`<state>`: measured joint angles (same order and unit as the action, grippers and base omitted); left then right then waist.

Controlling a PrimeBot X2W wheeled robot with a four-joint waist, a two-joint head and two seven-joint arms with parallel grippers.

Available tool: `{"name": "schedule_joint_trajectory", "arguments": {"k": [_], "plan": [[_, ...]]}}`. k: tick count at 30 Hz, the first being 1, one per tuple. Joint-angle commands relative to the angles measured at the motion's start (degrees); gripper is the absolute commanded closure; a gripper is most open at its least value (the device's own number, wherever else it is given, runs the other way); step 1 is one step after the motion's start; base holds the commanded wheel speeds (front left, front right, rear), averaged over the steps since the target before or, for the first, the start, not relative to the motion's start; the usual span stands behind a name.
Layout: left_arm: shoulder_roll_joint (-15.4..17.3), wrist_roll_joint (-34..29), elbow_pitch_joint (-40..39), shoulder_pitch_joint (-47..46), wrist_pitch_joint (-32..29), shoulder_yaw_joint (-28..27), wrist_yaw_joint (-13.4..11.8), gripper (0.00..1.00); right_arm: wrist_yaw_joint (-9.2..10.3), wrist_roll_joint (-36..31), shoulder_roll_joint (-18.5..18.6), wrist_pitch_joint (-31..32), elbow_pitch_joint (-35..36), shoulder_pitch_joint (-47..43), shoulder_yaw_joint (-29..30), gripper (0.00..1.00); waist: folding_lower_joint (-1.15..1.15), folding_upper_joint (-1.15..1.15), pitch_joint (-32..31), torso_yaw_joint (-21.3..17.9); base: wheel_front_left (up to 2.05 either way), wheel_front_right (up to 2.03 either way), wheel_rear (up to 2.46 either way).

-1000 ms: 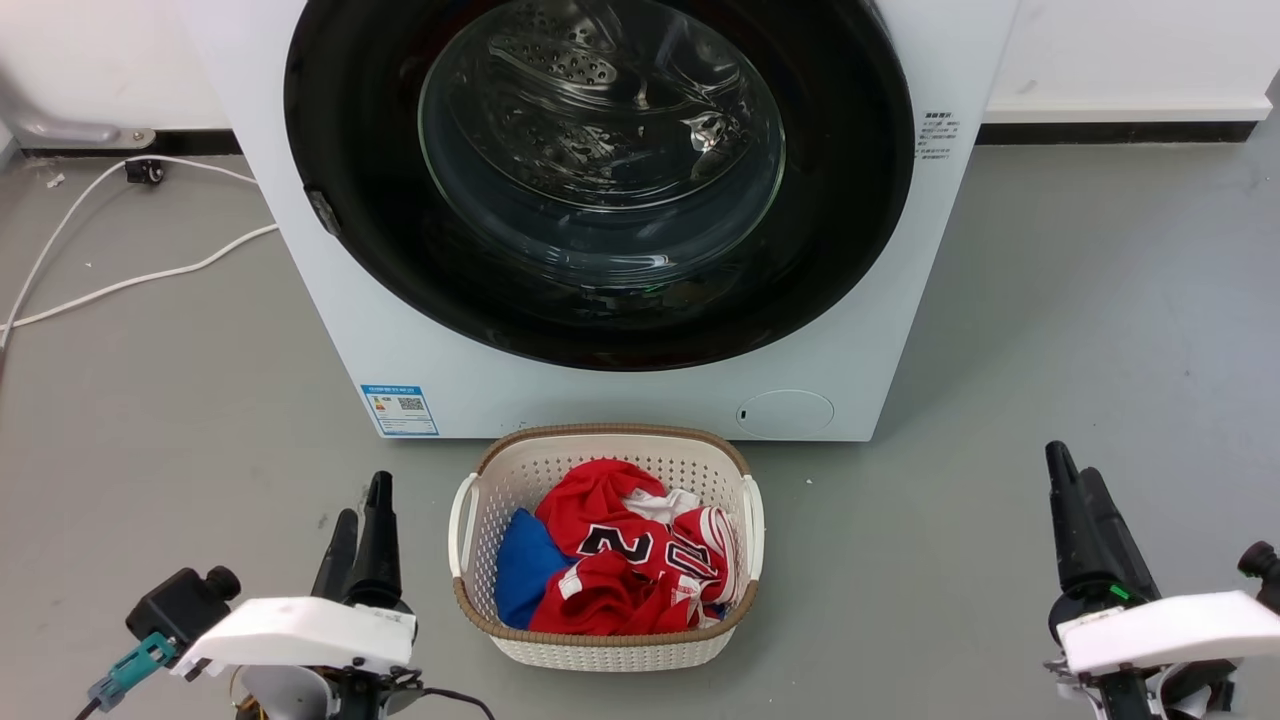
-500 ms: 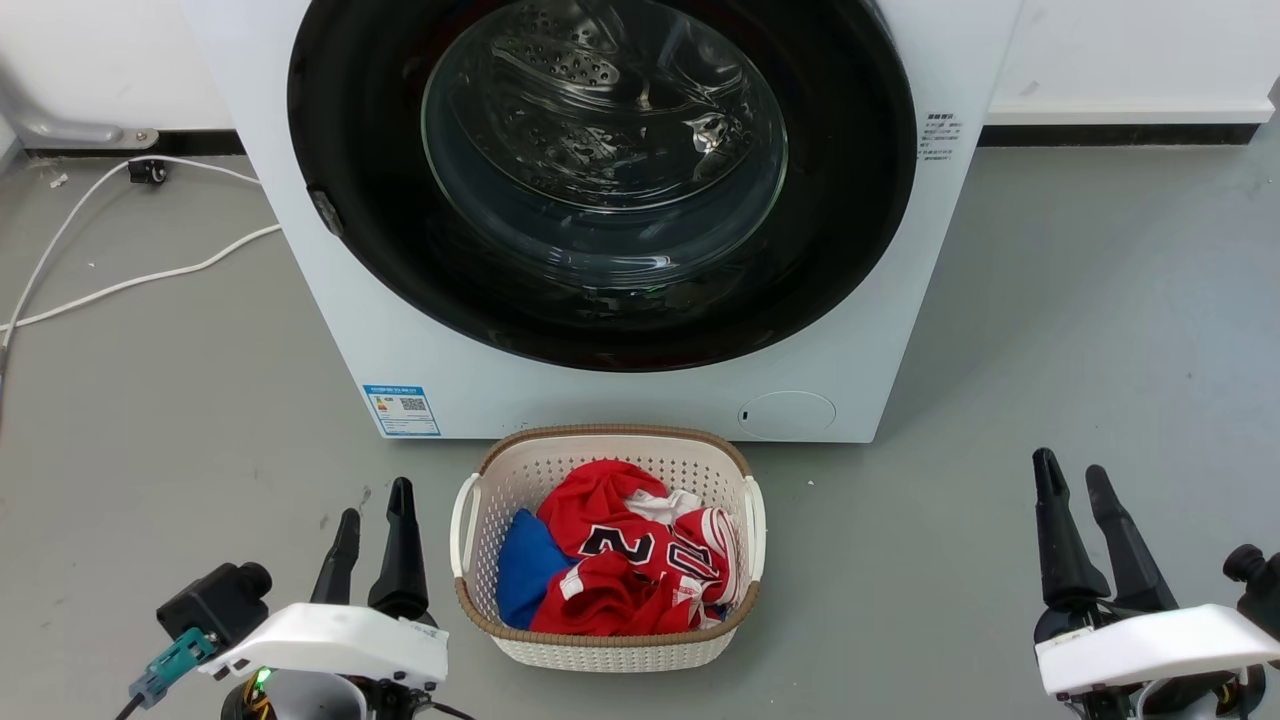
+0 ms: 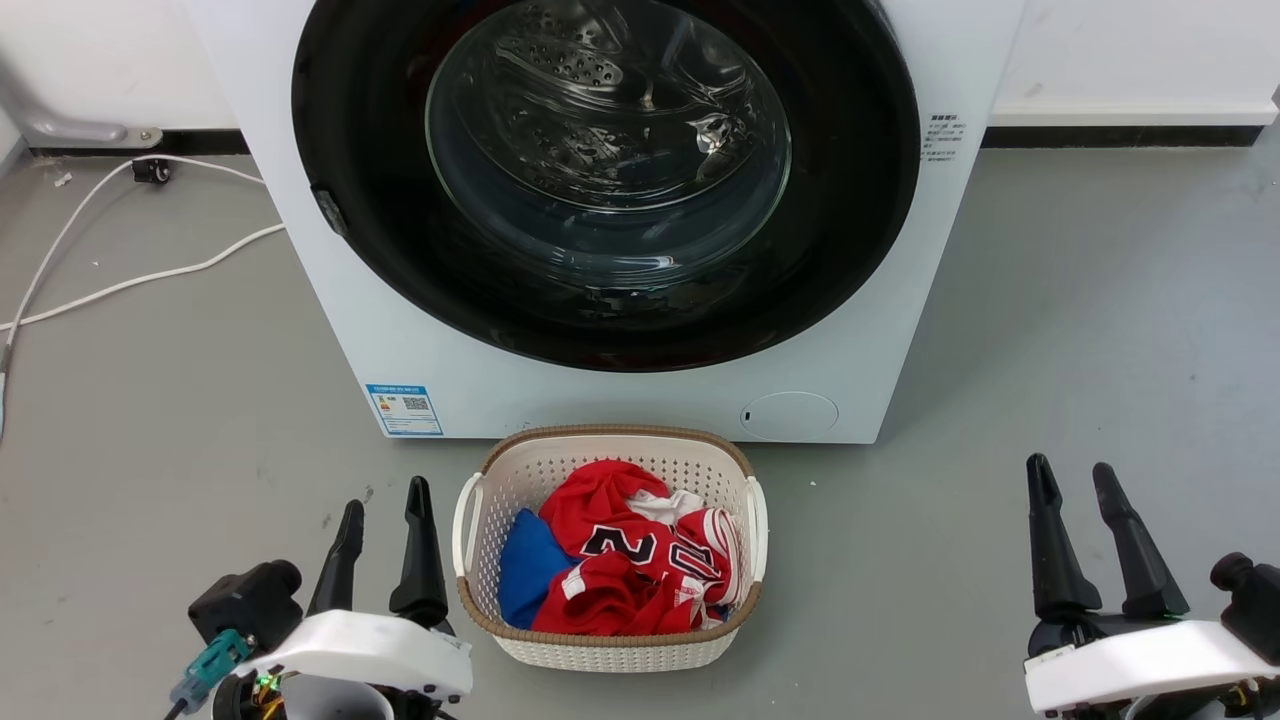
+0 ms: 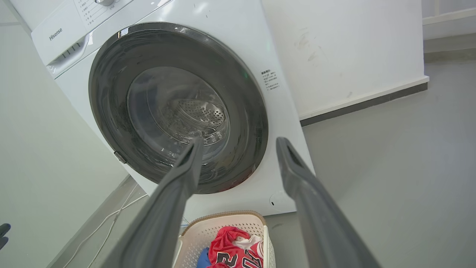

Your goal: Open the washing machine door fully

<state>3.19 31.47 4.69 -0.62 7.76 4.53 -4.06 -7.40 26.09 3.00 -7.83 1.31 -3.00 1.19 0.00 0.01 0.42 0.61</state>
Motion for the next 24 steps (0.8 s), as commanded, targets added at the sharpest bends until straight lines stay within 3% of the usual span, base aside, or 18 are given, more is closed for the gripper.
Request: {"name": "schedule_joint_trajectory", "arguments": {"k": [1,24], "plan": [[0.36,-1.64,-0.91,-0.06,0.51,0.23,-0.25,0.0,-0.12,-1.55,-0.03,-0.54,1.02,-0.33,-0.1,0.0,0.0,-0.01,0.0,-0.01,0.0,0.0,0.0],[0.12,-13.58,-1.73,1.12,3.61,2.07,-1.4,0.0,-0.13,-11.77,-0.1,-3.61,3.76,-2.24,-0.21,0.0,0.0,-0.01,0.15,0.34,0.0,0.0,0.0]]}}
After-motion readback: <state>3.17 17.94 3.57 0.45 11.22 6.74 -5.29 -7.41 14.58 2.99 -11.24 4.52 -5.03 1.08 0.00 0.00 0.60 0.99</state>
